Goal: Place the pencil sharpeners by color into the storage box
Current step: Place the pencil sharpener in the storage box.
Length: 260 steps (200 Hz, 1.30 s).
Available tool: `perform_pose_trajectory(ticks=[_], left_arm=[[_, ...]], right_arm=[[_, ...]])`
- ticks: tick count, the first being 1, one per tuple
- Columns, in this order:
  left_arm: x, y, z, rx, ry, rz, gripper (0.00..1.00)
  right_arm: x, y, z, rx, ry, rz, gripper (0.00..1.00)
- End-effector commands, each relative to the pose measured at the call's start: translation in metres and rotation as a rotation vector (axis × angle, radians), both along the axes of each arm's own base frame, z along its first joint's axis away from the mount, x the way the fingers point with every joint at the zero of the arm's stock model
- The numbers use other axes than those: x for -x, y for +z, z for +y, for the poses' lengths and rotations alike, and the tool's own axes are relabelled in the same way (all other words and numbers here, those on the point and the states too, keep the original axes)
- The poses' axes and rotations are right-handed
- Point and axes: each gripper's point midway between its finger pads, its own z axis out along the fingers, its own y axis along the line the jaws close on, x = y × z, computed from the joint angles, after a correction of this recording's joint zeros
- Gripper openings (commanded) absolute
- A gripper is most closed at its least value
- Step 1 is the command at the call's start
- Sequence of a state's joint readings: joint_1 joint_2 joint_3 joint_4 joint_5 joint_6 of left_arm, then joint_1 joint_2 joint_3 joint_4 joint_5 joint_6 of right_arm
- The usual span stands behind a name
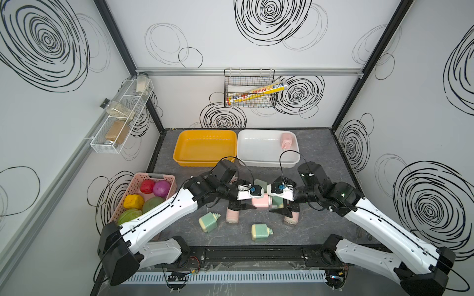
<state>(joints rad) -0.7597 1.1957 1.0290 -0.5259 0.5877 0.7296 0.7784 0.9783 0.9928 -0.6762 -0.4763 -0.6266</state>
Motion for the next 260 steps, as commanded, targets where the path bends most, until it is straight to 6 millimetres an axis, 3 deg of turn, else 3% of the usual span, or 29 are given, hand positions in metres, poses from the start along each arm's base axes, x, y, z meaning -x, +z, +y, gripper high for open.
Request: perform_pose_trajectory(ticks=[1,34,52,85,119,138,208,260], left_arm=[[0.003,0.033,-0.007,0.107,-0.026,-0.063,0.00],[0.003,0.036,-0.009,0.117,-0.023,-0.057,0.00],[0.005,0.036,-0.010,0.117,-0.030,-0.055,0.00],[0.005,0.035,-0.011,0.113,-0.030,-0.049,0.00],[0.003,0.036,-0.012,0.113,-0.027,-0.046,0.00],[0.004,0.036,-0.012,0.119,-0.028,-0.048,0.00],[0.011,0.041,-0.012,0.162,-0.062,-0.051,0.00],[0.011,0.043,-0.012,0.177,-0.071,-0.043,0.00]], right_arm=[[0.001,0.010,0.006,-0.031,0.023,-0.054,0.94],[-0.002,0.005,0.011,-0.018,0.011,-0.070,0.92],[-0.006,0.002,0.012,-0.009,0.002,-0.090,0.83],[-0.004,0.009,0.016,-0.025,0.034,-0.111,0.77],[0.002,-0.009,0.016,0.063,0.072,-0.054,0.70],[0.003,-0.009,0.019,0.065,0.085,-0.051,0.66],[0.013,0.005,0.023,-0.053,0.112,-0.088,0.71],[0.015,-0.007,0.014,-0.048,0.093,-0.041,0.65]])
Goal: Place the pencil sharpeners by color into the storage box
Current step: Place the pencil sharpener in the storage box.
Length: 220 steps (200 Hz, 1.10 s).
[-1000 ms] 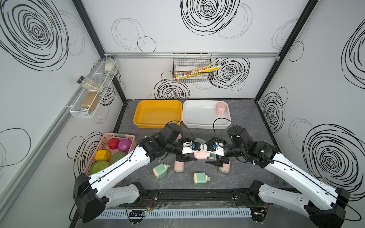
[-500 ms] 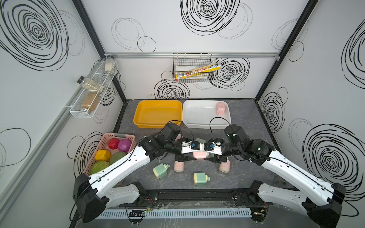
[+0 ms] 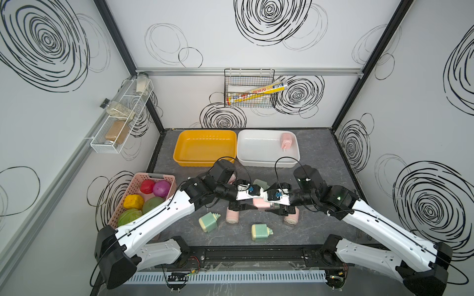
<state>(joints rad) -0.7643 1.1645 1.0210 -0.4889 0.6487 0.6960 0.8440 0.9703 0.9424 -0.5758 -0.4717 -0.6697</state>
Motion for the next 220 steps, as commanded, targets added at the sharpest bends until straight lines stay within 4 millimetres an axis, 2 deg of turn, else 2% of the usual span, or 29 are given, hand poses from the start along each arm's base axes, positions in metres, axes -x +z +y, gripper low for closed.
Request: perform_pose_trajectory(ticks=[1,30,56,101,185,220], left_arm=[[0.001,0.027,-0.007,0.106,-0.038,-0.055,0.00],[0.000,0.024,-0.009,0.099,-0.034,-0.042,0.00],[-0.001,0.025,-0.009,0.103,-0.033,-0.045,0.00],[-0.003,0.020,-0.011,0.092,-0.026,-0.041,0.00],[-0.009,0.015,-0.011,0.071,-0.001,-0.044,0.00],[-0.011,0.014,-0.012,0.068,0.002,-0.042,0.00]], right_arm=[[0.005,-0.005,-0.001,-0.014,0.008,0.036,0.65],[0.005,0.003,0.003,-0.058,0.016,0.027,0.61],[0.006,0.001,0.004,-0.049,0.020,0.045,0.59],[0.009,0.002,0.006,-0.073,0.032,0.070,0.67],[0.009,0.008,0.007,-0.098,0.036,0.124,0.61],[0.007,0.008,0.007,-0.097,0.023,0.127,0.68]])
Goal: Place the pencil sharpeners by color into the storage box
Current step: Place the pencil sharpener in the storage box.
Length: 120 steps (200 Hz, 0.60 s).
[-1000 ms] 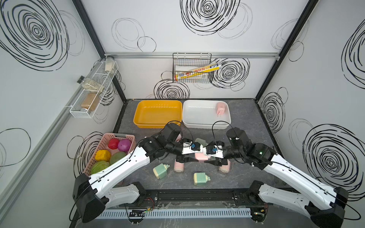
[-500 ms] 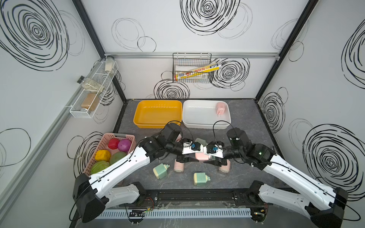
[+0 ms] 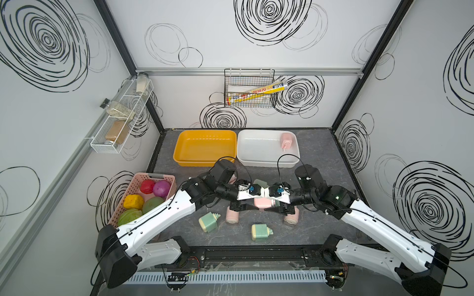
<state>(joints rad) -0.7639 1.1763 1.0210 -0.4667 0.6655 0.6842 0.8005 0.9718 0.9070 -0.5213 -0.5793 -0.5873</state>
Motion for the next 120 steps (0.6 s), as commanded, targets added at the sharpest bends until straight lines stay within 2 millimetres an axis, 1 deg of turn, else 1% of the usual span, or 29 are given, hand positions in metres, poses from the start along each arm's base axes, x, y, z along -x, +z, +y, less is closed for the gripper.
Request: perform_pose_trajectory(ticks=[1,14,39,53,59,71,91,101,113,116,120], left_arm=[[-0.010,0.013,-0.008,0.053,0.009,-0.053,0.00],[-0.010,0.013,-0.008,0.055,0.008,-0.053,0.00],[-0.010,0.015,-0.009,0.059,0.006,-0.053,0.00],[-0.011,0.014,-0.009,0.057,0.008,-0.053,0.00],[-0.012,0.014,-0.010,0.057,0.009,-0.052,0.00],[-0.013,0.013,-0.010,0.056,0.013,-0.050,0.00],[-0.015,0.012,-0.011,0.052,0.019,-0.050,0.00],[-0.016,0.011,-0.011,0.048,0.025,-0.049,0.00],[-0.018,0.009,-0.011,0.040,0.033,-0.049,0.00],[-0.019,0.009,-0.011,0.040,0.036,-0.051,0.00],[-0.021,0.009,-0.010,0.040,0.043,-0.050,0.02]], right_arm=[[0.005,0.009,0.004,-0.033,0.027,0.020,0.68],[0.005,0.008,0.003,-0.031,0.026,0.019,0.68],[0.006,0.007,0.003,-0.026,0.029,0.027,0.65],[0.005,0.010,0.004,-0.036,0.028,0.026,0.65],[0.005,0.011,0.004,-0.039,0.025,0.027,0.63],[0.002,0.013,0.005,-0.048,0.013,0.023,0.58],[-0.002,0.015,0.005,-0.056,-0.001,0.021,0.45],[-0.005,0.014,0.005,-0.055,-0.013,0.024,0.30],[-0.010,0.013,0.004,-0.052,-0.026,0.026,0.04],[-0.011,0.013,0.004,-0.051,-0.032,0.026,0.00],[-0.013,0.012,0.003,-0.050,-0.038,0.026,0.00]])
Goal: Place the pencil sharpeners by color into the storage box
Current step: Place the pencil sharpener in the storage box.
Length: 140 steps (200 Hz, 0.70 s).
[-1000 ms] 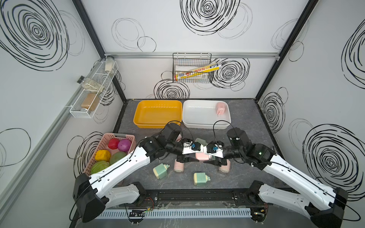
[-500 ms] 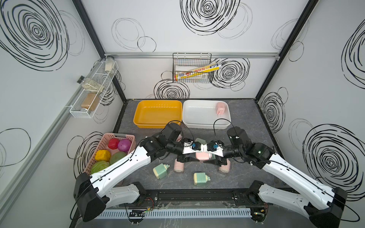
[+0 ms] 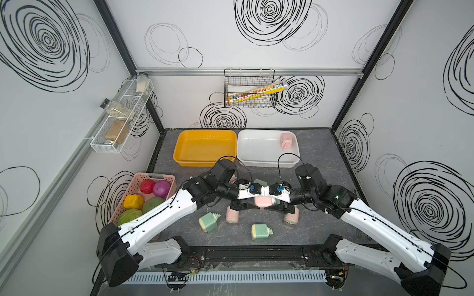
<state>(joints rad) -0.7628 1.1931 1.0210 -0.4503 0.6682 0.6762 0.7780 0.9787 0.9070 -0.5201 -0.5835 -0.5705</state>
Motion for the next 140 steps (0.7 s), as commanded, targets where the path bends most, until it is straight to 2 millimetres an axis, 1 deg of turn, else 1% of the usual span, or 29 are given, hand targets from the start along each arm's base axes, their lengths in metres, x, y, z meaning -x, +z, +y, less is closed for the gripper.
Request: perform_pose_trajectory(ticks=[1,2,10,20,24,27,32,43,53,61,82,102,122,127,140], left_arm=[[-0.018,0.011,-0.007,0.039,0.040,-0.058,0.02],[-0.018,0.011,-0.007,0.039,0.041,-0.058,0.02],[-0.021,0.012,-0.007,0.042,0.050,-0.058,0.21],[-0.026,0.014,-0.005,0.053,0.072,-0.059,0.55],[-0.029,0.015,-0.005,0.061,0.086,-0.062,0.65],[-0.031,0.016,-0.004,0.067,0.095,-0.062,0.71],[-0.035,0.018,-0.002,0.077,0.112,-0.068,0.77],[-0.047,0.024,0.003,0.116,0.168,-0.078,1.00],[-0.060,0.029,0.010,0.146,0.226,-0.081,0.99],[-0.072,0.034,0.014,0.162,0.286,-0.085,0.99],[-0.093,0.045,0.017,0.207,0.399,-0.091,0.99],[-0.118,0.057,0.024,0.273,0.538,-0.092,0.99],[-0.156,0.070,0.042,0.365,0.749,-0.073,0.99],[-0.167,0.073,0.050,0.389,0.814,-0.064,0.99],[-0.195,0.072,0.071,0.435,0.978,-0.012,0.99]], right_arm=[[-0.007,0.013,0.005,-0.051,-0.012,0.005,0.00],[-0.007,0.013,0.005,-0.051,-0.013,0.006,0.00],[-0.010,0.013,0.004,-0.051,-0.020,0.006,0.00],[-0.015,0.014,0.003,-0.058,-0.038,-0.006,0.00],[-0.018,0.013,0.002,-0.061,-0.048,-0.011,0.00],[-0.020,0.013,0.002,-0.063,-0.058,-0.017,0.00],[-0.025,0.014,0.001,-0.069,-0.078,-0.030,0.00],[-0.041,0.015,-0.003,-0.081,-0.151,-0.062,0.00],[-0.056,0.017,-0.007,-0.092,-0.228,-0.086,0.00],[-0.065,0.020,-0.008,-0.100,-0.274,-0.101,0.00],[-0.085,0.027,-0.011,-0.138,-0.380,-0.137,0.00],[-0.118,0.029,-0.021,-0.186,-0.557,-0.167,0.00],[-0.151,0.032,-0.035,-0.250,-0.705,-0.163,0.00],[-0.159,0.034,-0.038,-0.268,-0.739,-0.160,0.00],[-0.179,0.035,-0.047,-0.310,-0.819,-0.148,0.00]])
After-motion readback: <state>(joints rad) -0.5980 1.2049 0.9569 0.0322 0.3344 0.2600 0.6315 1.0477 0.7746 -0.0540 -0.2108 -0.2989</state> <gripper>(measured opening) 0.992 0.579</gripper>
